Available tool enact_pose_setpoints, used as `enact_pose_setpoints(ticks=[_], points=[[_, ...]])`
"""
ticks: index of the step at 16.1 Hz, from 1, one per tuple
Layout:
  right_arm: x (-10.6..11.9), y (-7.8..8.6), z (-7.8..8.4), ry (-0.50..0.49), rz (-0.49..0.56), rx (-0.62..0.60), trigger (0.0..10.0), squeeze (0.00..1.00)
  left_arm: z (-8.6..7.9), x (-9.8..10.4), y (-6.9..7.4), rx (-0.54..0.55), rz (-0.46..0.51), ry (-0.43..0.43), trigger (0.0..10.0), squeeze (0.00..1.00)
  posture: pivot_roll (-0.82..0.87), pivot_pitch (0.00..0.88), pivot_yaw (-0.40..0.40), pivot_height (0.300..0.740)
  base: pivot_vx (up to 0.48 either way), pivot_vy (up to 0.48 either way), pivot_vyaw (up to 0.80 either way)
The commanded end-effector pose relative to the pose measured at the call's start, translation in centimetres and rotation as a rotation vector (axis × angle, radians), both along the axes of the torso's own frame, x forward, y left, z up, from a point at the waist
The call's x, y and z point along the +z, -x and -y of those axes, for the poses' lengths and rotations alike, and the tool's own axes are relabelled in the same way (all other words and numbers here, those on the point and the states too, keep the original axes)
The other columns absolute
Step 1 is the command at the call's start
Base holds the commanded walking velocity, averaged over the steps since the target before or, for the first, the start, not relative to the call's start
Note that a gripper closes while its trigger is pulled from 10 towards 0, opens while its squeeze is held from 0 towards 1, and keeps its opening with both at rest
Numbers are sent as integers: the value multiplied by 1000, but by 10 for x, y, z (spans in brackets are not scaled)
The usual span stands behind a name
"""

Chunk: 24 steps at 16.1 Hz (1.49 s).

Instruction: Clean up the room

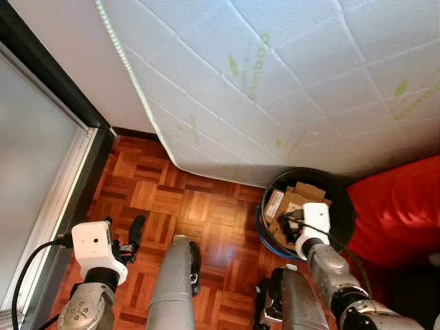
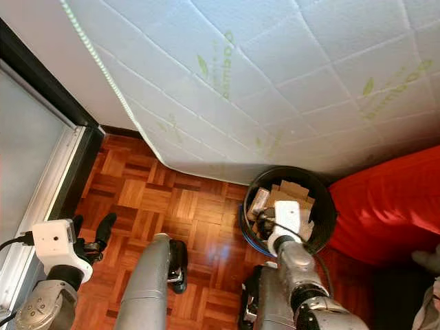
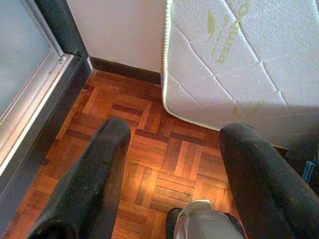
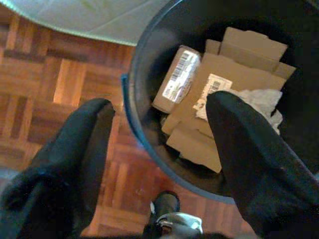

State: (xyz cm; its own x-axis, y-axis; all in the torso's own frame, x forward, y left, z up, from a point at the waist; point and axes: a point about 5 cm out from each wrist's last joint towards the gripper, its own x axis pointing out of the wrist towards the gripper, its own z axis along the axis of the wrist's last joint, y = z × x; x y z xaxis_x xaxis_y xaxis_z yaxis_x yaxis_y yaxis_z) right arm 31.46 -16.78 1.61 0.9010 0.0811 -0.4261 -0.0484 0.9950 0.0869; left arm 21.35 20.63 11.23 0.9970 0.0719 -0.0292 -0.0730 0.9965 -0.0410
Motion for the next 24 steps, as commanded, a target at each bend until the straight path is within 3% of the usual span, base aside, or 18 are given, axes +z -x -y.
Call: enact_pose_setpoints(ticks=[1,4,7,10,16,17,21,24], points=[[-18,17,3,-10,-60,-11,10000,0,-5,-16,10,18,-77,-3,10000,0,278,469,3,651,0,0,0],[-21,24,16,-28,-37,-77,10000,0,-15,-31,13,45,-121,-11,10000,0,257,422,-5,661,0,0,0],[-38,49,36,-37,-75,-175,10000,0,-32,-63,16,92,-221,-13,10000,0,224,324,-13,701,0,0,0],[-51,66,38,-42,-123,-199,10000,0,-35,-99,20,97,-335,5,10000,0,200,222,-12,740,0,0,0],[-61,78,41,-51,-188,-265,10000,0,-44,-152,27,161,-538,30,10000,0,147,22,-10,740,0,0,0],[-65,83,42,-48,-229,-292,10000,0,-44,-163,31,181,-609,41,10000,0,128,0,-10,740,0,0,0],[-80,104,41,-38,-332,-298,10000,0,-36,-179,37,176,-713,52,10000,0,97,0,-5,740,0,0,0],[-92,123,38,-34,-420,-289,10000,0,-31,-182,35,177,-729,67,10000,0,76,0,-14,740,0,0,0]])
